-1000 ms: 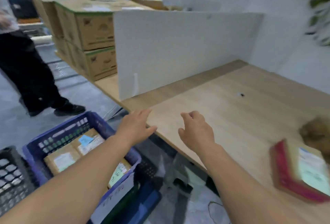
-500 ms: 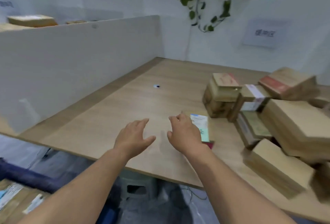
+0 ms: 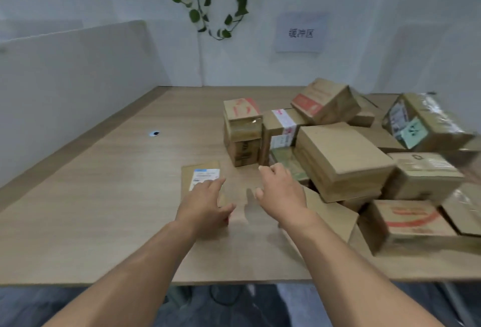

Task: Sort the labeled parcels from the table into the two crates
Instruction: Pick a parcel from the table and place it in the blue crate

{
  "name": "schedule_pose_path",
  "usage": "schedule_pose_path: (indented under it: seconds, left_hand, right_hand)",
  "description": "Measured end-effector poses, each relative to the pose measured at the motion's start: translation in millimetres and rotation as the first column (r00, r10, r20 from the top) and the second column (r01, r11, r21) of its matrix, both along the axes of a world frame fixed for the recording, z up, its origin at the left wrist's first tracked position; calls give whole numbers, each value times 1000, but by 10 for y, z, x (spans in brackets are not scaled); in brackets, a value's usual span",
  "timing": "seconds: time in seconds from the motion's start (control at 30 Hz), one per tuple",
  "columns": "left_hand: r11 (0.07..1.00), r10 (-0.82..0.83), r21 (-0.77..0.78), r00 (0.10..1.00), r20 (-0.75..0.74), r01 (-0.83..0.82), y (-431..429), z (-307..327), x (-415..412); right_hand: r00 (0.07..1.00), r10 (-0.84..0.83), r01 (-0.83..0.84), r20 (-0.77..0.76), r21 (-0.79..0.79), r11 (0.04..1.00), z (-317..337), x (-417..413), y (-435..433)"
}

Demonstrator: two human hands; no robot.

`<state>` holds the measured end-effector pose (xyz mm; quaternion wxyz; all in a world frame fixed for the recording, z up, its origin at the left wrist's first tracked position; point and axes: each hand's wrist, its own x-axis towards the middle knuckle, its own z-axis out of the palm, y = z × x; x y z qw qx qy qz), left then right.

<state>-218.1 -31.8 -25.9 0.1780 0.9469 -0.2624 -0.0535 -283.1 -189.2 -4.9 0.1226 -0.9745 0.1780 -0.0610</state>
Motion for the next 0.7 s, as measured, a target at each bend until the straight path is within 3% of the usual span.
schedule_pose_path:
  seconds: [0.37, 0.7]
  left_hand:
    - [966, -254, -47, 967, 14, 255, -1234, 157, 318]
    - [946, -291, -172, 954, -72, 276, -2098, 116, 162]
  right_hand:
    - [958, -287, 287, 13, -54, 956, 232, -129, -1121]
    - [905, -424, 425, 45, -162, 890, 113, -219, -1844]
